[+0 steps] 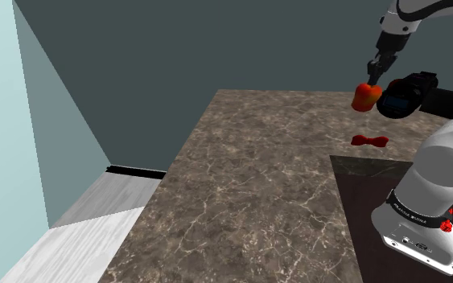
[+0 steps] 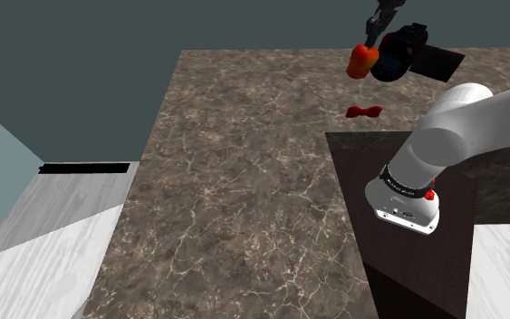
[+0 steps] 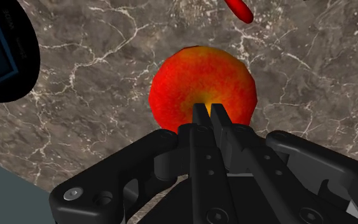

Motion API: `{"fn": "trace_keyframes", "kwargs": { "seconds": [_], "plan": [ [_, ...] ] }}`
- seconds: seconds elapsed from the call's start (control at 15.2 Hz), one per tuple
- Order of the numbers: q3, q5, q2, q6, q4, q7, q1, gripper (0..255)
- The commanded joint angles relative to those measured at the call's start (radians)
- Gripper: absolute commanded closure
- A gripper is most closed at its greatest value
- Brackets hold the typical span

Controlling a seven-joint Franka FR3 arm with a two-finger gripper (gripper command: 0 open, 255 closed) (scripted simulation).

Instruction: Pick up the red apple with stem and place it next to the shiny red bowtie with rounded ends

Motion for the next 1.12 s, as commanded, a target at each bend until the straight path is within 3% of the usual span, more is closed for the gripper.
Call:
{"fn": "trace_keyframes", "kwargs": {
  "seconds": [0.0, 1.06],
  "plan": [
    [-0.007, -0.008, -0.003, 0.026, -0.028, 0.001, -0.005, 255],
    [-0.082, -0.070, 0.054, 0.259, -0.205, 0.009, -0.023, 255]
  ]
}}
